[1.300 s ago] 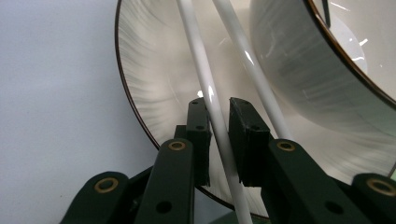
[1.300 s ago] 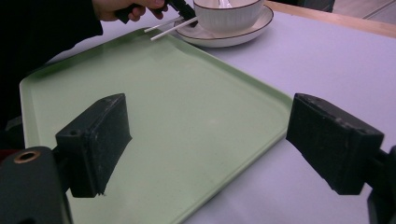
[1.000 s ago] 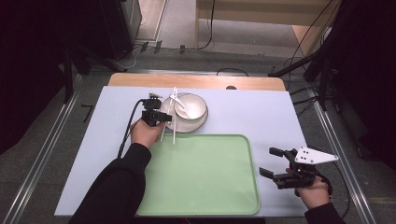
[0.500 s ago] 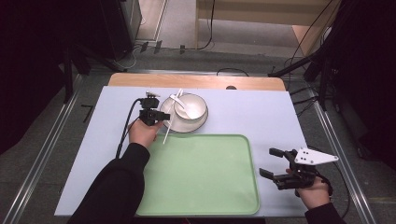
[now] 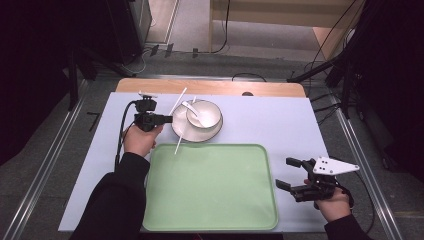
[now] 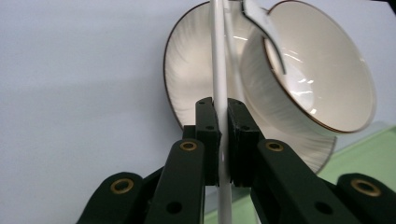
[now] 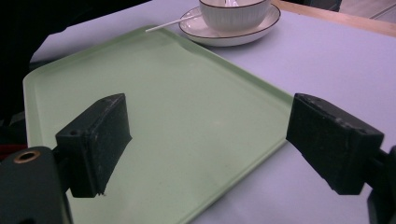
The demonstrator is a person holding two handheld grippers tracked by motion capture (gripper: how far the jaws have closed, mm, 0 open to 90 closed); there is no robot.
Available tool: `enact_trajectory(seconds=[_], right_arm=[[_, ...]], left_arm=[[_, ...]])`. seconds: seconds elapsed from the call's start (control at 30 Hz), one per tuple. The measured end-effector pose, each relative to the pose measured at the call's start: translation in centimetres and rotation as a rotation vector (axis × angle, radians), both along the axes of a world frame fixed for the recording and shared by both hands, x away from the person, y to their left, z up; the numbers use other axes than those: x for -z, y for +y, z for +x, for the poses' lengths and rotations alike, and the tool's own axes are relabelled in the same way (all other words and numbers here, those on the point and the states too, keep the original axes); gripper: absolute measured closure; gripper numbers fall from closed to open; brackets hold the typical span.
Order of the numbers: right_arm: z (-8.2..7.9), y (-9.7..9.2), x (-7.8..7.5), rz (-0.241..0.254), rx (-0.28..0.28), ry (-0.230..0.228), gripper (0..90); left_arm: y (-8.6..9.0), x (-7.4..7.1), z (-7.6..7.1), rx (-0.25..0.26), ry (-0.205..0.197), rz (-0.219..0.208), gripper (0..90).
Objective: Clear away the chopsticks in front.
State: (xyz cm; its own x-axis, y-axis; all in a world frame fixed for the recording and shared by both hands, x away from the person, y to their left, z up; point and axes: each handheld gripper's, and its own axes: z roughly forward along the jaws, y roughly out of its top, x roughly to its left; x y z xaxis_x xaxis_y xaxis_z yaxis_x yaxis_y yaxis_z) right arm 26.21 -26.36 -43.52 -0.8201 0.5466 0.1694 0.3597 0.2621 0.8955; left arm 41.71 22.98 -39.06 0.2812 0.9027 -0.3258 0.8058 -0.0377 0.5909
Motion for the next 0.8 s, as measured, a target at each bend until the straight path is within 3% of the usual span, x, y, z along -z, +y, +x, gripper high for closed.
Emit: enact_trajectory(seconds=[0.2,0.27,0.4,0.53,0.8], right_arm=[[0.2,0.1,-0.1,0.001,-0.006,-0.003,14.2],[0.3,0.1,-0.1,0.002,-0.008,-0.005,14.2],[0.3,0.1,-0.1,0.004,-0.011,-0.007,14.2],[0.4,0.1,-0.1,0.008,-0.013,-0.005,14.3],[0.7,0.4,-0.1,0.009,-0.026,-0.008,14.2]], left_arm=[[-0.9,-1.2,-1.5,0.056,-0.015,-0.009,85.7],[-1.3,-1.8,-2.4,0.088,-0.018,-0.034,85.7],[-1.9,-2.3,-3.5,0.122,-0.026,-0.026,85.7],[-2.5,-2.5,-4.8,0.161,-0.024,-0.056,85.7],[-4.0,-2.1,-7.5,0.255,-0.035,-0.060,85.7]])
